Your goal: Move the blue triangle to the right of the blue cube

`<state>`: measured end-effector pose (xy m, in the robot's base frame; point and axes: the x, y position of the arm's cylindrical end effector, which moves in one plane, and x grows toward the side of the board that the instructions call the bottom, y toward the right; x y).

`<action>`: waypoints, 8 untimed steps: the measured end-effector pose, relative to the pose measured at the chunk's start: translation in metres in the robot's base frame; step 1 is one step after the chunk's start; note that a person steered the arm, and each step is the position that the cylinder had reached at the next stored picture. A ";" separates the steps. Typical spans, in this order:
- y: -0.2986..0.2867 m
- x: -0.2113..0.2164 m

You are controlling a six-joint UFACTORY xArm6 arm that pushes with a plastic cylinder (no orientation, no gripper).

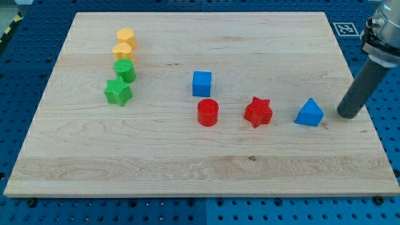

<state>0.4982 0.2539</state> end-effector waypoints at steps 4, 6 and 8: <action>-0.044 -0.008; -0.051 -0.031; -0.048 0.013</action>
<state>0.5114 0.2062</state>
